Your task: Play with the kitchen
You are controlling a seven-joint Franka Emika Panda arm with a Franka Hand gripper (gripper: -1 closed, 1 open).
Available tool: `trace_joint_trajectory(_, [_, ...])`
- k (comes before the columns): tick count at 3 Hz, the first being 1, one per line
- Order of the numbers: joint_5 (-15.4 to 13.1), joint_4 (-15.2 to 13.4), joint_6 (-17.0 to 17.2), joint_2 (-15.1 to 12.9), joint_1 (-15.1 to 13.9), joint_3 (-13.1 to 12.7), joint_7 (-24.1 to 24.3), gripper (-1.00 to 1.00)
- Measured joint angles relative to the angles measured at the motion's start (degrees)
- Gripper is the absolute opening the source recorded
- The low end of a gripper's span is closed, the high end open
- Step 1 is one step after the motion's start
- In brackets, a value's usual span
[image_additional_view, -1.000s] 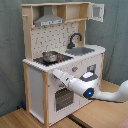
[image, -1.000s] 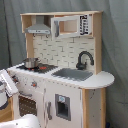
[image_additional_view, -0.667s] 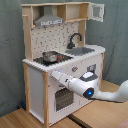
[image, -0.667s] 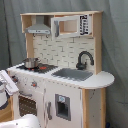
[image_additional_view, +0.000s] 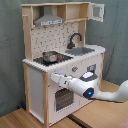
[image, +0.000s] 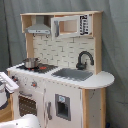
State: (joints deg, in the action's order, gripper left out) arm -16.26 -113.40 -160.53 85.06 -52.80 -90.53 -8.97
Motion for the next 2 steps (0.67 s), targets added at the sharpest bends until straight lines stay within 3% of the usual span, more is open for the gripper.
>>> trace_joint_trajectory(2, [-0.61,0.17,0.00,0.06,-0.07,0.05,-12.73,-1.00])
